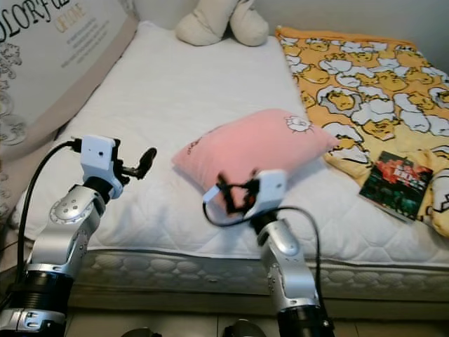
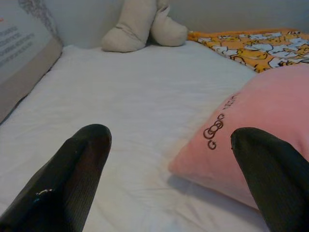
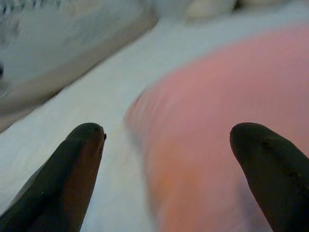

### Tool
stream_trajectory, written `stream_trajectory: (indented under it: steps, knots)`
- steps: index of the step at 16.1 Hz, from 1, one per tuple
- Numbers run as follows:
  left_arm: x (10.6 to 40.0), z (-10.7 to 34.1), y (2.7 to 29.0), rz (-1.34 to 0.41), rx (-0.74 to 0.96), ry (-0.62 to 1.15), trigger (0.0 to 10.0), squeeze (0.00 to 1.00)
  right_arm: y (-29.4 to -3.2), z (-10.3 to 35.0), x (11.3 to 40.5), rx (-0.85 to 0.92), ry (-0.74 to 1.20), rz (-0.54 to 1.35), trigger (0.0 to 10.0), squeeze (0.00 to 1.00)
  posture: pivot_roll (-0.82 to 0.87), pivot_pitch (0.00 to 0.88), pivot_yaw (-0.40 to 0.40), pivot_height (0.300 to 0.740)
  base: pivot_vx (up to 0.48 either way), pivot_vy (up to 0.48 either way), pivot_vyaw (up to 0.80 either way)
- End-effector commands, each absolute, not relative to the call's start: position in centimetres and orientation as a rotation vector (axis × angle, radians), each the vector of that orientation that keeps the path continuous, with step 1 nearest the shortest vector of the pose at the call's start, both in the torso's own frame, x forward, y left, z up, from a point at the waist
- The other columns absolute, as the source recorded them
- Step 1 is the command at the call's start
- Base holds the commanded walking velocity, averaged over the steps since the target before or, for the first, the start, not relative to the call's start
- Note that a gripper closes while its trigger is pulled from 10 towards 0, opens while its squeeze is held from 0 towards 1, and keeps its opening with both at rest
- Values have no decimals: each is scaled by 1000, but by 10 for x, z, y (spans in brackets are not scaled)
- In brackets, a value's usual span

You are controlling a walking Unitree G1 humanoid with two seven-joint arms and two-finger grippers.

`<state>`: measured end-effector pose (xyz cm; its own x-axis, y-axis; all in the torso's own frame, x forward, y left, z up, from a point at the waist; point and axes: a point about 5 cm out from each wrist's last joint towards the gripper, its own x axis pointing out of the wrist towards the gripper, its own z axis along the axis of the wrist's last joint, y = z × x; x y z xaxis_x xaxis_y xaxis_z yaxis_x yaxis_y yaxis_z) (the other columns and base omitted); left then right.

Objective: Clean up the room

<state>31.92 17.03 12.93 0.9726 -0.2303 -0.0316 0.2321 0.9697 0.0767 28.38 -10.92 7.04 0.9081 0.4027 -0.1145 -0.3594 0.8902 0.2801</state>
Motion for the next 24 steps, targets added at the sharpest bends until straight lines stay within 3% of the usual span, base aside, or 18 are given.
stream_trajectory:
  steps: [1,2,3,5,9,13,19,24]
  knots:
    - [319,133,168,-239,85,11,10000,0,-103,67,288,269,218,457,10000,0,49,0,-27,705,0,0,0]
    - [319,133,168,-239,85,11,10000,0,-101,65,288,264,236,482,10000,0,53,0,-27,705,0,0,0]
    - [318,133,168,-236,86,11,10000,0,-83,55,288,257,349,621,10000,0,60,0,-29,705,0,0,0]
    - [318,134,168,-235,90,8,10000,0,-78,50,288,225,389,669,10000,0,71,0,-33,705,0,0,0]
    - [315,132,170,-226,93,8,10000,0,-97,33,287,124,457,603,10000,0,70,0,-37,705,0,0,0]
    - [316,132,167,-234,86,9,10000,0,-133,27,284,11,465,517,10000,0,46,0,-31,705,0,0,0]
    - [317,132,164,-249,71,12,10000,0,-213,37,272,-170,522,437,10000,0,21,0,-23,705,0,0,0]
    - [317,131,162,-264,69,18,10000,0,-274,51,273,-469,568,330,10000,0,21,0,-22,705,0,0,0]
